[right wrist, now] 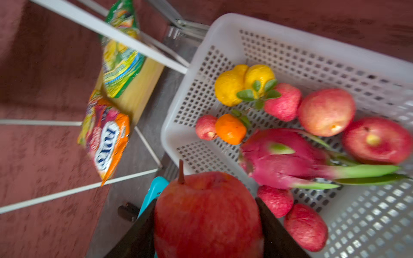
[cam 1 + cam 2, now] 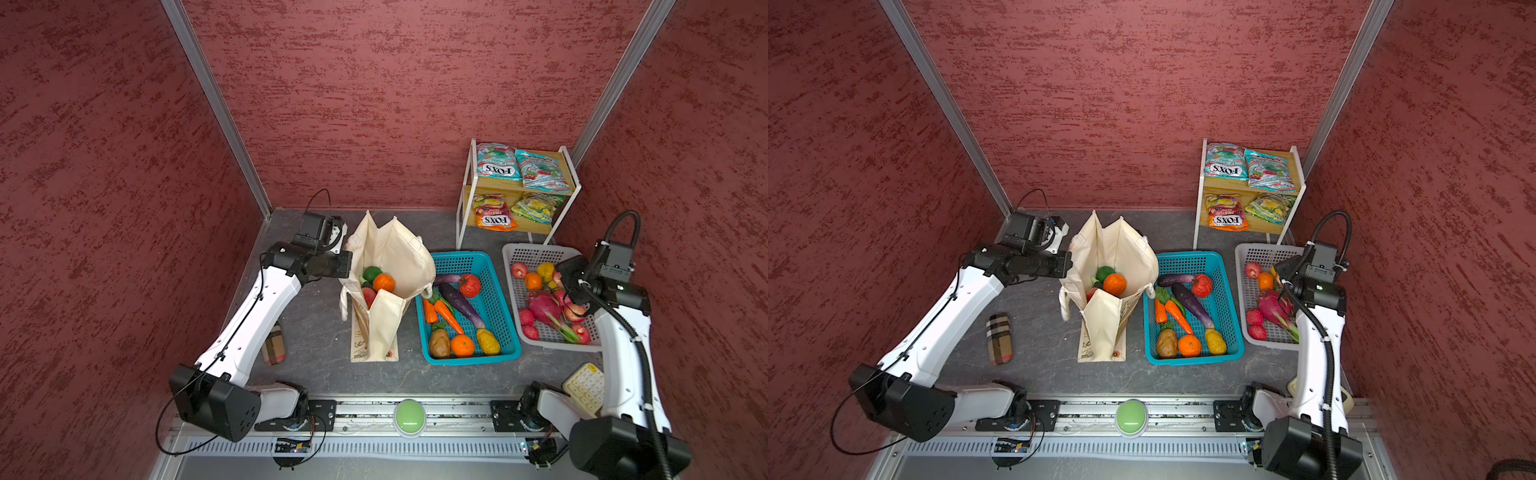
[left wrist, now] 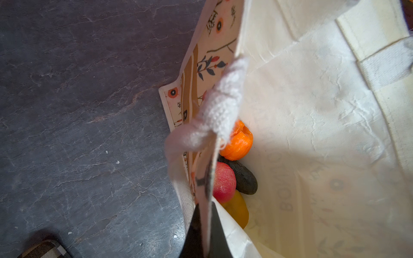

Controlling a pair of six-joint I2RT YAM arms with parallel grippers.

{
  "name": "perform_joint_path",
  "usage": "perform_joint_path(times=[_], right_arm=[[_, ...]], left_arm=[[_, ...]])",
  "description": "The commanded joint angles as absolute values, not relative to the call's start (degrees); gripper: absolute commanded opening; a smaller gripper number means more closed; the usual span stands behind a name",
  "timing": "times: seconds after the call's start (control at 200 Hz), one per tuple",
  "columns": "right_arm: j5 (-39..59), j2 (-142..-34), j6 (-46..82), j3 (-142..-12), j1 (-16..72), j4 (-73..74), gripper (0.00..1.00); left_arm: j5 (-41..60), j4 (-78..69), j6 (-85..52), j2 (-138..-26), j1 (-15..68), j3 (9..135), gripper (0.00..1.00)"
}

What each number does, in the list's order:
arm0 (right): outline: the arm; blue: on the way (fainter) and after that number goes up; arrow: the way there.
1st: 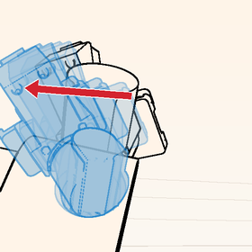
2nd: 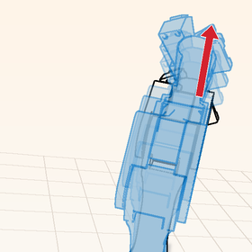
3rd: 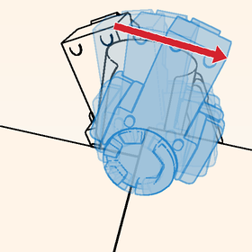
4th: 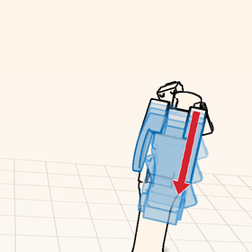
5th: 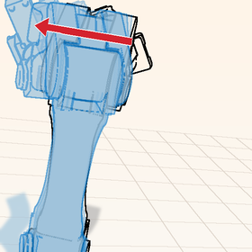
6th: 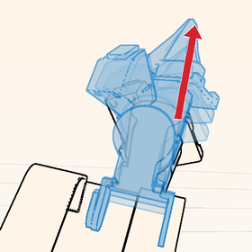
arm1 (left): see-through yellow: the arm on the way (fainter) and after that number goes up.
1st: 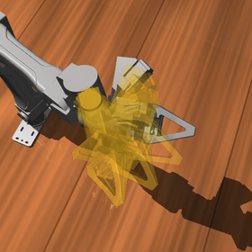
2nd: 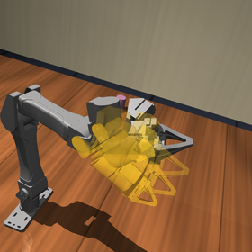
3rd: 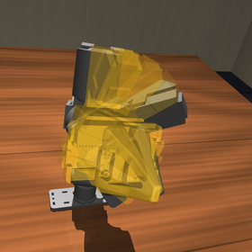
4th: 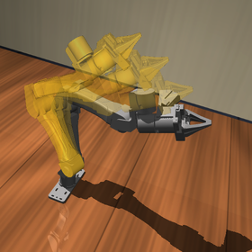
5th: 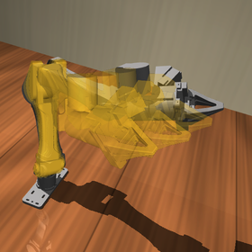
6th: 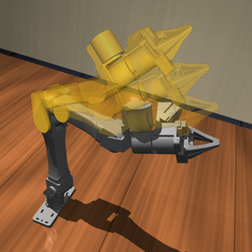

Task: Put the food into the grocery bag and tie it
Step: 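Lift the red apple with the right gripper and carry it into the bag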

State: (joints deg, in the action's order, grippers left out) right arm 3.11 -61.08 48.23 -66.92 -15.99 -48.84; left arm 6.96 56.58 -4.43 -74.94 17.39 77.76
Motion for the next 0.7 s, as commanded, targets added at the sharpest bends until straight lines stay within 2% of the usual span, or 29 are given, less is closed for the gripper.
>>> perform_joint_path(times=[0.0, 0.215, 0.376, 0.541, 0.691], right_arm=[[5.17, -61.79, 49.84, -71.29, -11.58, -49.13, 0.4], [3.44, -65.59, 50.69, -80.66, 1.34, -49.48, 0.38], [-1.9, -71.19, 51.75, -88.96, 16.63, -49.58, 0.37], [-7.27, -81.52, 50.97, -99.37, 34.82, -47.99, 0.38], [-6.28, -93.06, 48.61, -106.74, 43.86, -46.03, 0.39]], left_arm=[[7.29, 57.98, -4.29, -73.94, 17.93, 76.82, 0.0], [7.3, 57.78, -4.15, -73.87, 17.93, 76.73, 0.0], [7.38, 57.85, -4.13, -73.9, 18.01, 76.78, 0.0], [7.46, 57.83, -4.17, -74.14, 18.02, 76.64, 0.0], [7.48, 57.77, -4.19, -74.34, 18.11, 76.72, 0.0]])
